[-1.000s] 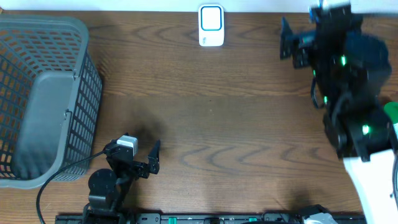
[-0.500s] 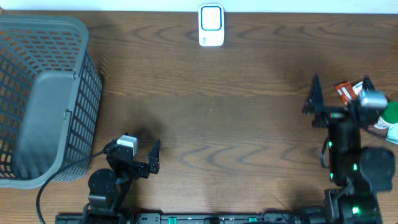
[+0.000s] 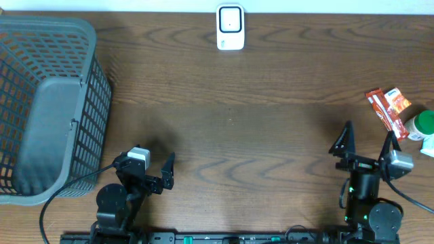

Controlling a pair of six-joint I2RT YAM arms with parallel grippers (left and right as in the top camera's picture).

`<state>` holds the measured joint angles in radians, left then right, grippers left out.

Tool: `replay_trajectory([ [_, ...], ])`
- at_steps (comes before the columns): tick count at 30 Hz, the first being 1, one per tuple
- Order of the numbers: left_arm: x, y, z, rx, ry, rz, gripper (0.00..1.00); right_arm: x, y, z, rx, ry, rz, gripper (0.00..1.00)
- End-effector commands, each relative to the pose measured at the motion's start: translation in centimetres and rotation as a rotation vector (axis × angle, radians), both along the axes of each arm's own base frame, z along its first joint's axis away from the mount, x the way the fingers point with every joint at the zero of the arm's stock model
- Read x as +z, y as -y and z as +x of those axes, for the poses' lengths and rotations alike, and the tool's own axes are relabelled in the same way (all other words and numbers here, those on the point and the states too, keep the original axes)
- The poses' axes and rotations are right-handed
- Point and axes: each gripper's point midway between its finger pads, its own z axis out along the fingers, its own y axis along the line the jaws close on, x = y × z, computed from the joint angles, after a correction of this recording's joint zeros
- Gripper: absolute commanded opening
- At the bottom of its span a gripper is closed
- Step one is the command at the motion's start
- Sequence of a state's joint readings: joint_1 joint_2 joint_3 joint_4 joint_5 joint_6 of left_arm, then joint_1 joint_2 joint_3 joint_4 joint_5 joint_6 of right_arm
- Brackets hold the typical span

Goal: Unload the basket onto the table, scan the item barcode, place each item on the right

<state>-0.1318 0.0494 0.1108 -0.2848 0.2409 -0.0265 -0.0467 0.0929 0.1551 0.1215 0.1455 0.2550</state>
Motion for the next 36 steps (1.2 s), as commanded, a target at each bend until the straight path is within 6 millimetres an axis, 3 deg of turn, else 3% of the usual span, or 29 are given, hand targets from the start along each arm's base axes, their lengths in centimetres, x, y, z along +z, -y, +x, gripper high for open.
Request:
replay_trajectory([
  [1,-1.2,0.1,-0.2,-0.006,-0.036,-0.003,0.98,-1.8,0.9,-0.3,-0.018,0.032,0.114,0.99],
  [8,-1.2,0.1,-0.2,-0.006,-0.036,-0.002,0.98,-7.8,1.2,0.5,-0.032,-0.144,0.102,0.99],
  [13,-1.2,0.1,-0.2,-0.006,-0.036,-0.003,0.98,-9.9,0.9,0.5,-0.027,-0.253,-0.003,0.99],
  [36,-1.2,0.1,-0.2,-0.006,-0.036,-0.003,0.98,-9.9,0.4,0.6,0.002,-0.261,-0.042,0.99],
])
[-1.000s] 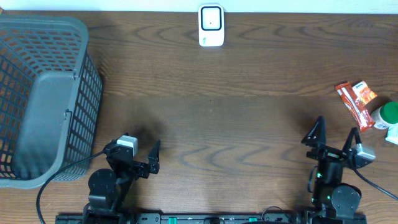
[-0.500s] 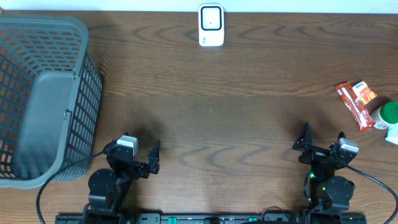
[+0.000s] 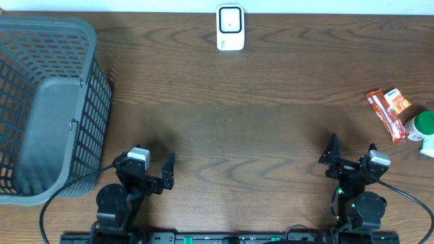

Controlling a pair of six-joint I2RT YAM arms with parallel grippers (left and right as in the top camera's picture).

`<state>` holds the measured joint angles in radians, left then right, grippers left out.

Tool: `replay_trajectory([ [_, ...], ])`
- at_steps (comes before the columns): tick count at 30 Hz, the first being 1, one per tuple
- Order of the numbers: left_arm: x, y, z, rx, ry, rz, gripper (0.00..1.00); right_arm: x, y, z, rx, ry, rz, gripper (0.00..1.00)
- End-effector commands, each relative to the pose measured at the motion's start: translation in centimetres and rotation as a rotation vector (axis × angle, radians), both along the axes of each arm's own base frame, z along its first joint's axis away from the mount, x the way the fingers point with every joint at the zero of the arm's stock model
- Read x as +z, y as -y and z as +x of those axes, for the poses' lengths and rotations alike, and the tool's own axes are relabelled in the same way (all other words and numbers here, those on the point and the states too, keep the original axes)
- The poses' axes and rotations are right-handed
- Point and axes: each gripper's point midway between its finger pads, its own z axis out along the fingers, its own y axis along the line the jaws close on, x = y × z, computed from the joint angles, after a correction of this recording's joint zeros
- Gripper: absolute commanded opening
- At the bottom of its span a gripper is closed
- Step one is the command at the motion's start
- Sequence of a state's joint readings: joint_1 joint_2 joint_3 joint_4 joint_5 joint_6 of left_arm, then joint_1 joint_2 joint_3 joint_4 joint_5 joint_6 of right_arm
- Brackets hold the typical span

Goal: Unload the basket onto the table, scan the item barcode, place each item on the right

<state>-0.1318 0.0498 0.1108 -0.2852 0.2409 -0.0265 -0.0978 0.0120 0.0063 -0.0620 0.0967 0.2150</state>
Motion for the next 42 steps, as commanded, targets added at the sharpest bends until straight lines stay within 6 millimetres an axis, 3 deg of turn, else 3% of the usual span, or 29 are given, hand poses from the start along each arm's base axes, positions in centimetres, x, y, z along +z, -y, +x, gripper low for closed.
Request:
replay_trajectory([
  [1,-1.2,0.1,-0.2,-0.006,-0.036,-0.003,0.98,0.0,-0.1,0.0,0.009,-0.003,-0.017,0.99],
  [5,-1.0,-1.0,0.1,0.008,0.022,0.156,0.98,0.0,-0.1,0.0,0.009,-0.003,-0.017,0.99],
  [12,0.3,-1.6,1.5,0.042,0.155,0.207,0.98,0.0,-0.1,0.0,0.009,-0.003,-0.017,0.99],
  [21,0.3,-3.0,1.9,0.107,0.16,0.211,0.98,0.0,-0.1,0.0,0.009,-0.003,-0.017,0.99],
  [25,1.2,-3.1,2.0,0.117,0.216,0.205,0.98,0.0,-0.1,0.0,0.009,-0.003,-0.017,0.99],
  [34,1.2,-3.0,2.0,0.112,0.217,0.202,0.98,0.0,-0.1,0.0,0.009,-0.003,-0.017,0.99],
  [39,1.0,-5.3,2.1,0.291,0.161,0.036,0.98,0.0,-0.1,0.0,0.009,-0.003,-0.017,0.99],
  [42,1.0,-5.2,2.1,0.288,0.161,0.036,0.98,0.0,-0.1,0.0,0.009,-0.003,-0.017,0.99],
])
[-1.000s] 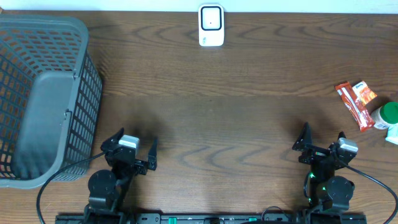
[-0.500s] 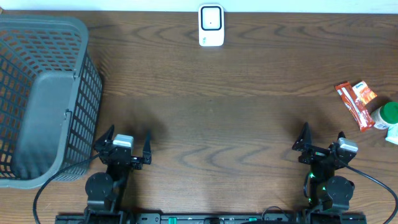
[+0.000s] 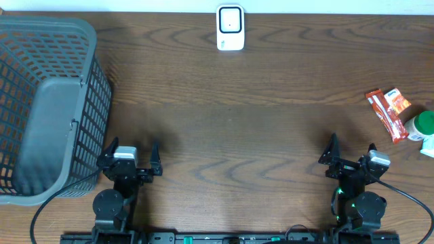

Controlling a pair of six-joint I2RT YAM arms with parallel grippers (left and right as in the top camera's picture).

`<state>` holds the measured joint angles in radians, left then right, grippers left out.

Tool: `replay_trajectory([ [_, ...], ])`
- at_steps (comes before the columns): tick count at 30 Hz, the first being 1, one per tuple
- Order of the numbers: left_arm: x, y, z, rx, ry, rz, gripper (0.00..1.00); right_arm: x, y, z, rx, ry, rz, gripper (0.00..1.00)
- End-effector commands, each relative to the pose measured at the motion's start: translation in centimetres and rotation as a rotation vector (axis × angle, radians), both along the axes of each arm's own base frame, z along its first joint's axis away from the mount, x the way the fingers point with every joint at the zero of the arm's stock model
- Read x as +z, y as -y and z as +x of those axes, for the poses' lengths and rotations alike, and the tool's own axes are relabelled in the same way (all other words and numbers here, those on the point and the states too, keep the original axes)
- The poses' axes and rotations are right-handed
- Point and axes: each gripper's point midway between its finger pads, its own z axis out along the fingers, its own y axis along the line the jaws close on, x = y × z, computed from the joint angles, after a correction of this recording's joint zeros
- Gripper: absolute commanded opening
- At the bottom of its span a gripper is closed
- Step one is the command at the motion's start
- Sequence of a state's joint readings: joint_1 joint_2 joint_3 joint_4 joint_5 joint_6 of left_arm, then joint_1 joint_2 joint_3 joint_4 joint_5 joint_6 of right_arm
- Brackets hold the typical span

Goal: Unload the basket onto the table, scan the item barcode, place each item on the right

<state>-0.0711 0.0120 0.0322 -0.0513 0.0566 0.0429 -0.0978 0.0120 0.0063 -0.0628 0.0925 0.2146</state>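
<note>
A white barcode scanner [image 3: 230, 28] stands at the far edge of the table, centre. An orange snack packet [image 3: 388, 106] and a white bottle with a green cap [image 3: 422, 126] lie at the right edge. My left gripper [image 3: 129, 152] rests open near the front left, with nothing between its fingers. My right gripper [image 3: 352, 150] rests open near the front right, a little left of and nearer than the packet. Neither gripper touches any item.
A grey plastic mesh basket [image 3: 47, 108] fills the left side of the wooden table [image 3: 230, 129], close to my left arm. A black cable [image 3: 64, 193] runs from the left arm along the front of the basket.
My left gripper has turned from pointing right of forward to pointing straight ahead, and sits slightly further left. The right arm and the items have not moved.
At first my right gripper was open and reached forward near the packet, the left at rest and angled right. Then the right gripper was back and left, near its base. Now the left gripper is squared up too; all items lie where they were.
</note>
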Motion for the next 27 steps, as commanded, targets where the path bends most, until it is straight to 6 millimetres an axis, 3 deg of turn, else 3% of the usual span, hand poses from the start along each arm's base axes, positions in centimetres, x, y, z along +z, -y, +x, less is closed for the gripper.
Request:
replay_trajectory([
  [1,-1.59,-0.86,0.03,0.059,-0.039,-0.061,0.98,0.0,-0.02,-0.03,0.005,-0.002,-0.017,0.99],
  [27,-1.6,-0.99,0.04,0.066,-0.038,-0.052,0.98,0.0,-0.02,-0.03,0.005,-0.002,-0.017,0.99],
])
